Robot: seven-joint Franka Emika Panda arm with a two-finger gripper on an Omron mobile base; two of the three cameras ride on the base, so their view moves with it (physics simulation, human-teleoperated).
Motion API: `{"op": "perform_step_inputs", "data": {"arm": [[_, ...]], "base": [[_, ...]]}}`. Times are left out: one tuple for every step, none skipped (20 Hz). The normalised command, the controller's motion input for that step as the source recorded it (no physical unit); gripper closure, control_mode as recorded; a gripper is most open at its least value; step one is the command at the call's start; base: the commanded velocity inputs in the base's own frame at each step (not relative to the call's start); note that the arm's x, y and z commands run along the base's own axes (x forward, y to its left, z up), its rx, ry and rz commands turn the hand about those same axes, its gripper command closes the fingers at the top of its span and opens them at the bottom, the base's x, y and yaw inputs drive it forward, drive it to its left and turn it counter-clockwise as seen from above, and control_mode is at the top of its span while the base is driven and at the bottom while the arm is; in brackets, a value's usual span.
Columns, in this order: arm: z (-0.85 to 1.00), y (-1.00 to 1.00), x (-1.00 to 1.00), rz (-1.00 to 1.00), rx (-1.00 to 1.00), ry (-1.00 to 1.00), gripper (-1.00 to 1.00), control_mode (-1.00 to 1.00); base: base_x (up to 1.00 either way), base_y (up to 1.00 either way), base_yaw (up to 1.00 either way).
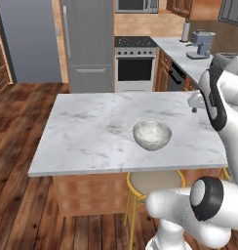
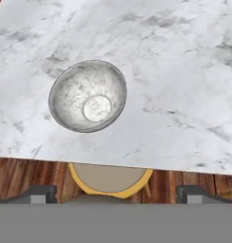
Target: Pick up the bowls from the cabinet and place each bowl in front of a stool on the dining counter.
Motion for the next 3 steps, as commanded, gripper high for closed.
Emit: {"op": "perform_step_inputs", "data": {"arm": [[0.00, 0.12, -1.00, 0.11, -0.05, 0.00, -1.00, -1.00], [0.00, 0.15, -1.00, 0.11, -0.05, 0.00, -1.00, -1.00], [0.00, 0.15, -1.00, 0.12, -0.04, -0.01, -1.00, -1.00]], "base": [[0.00, 0.00, 0.00], [0.00, 0.00, 0.00], [0.00, 0.00, 0.00]]}}
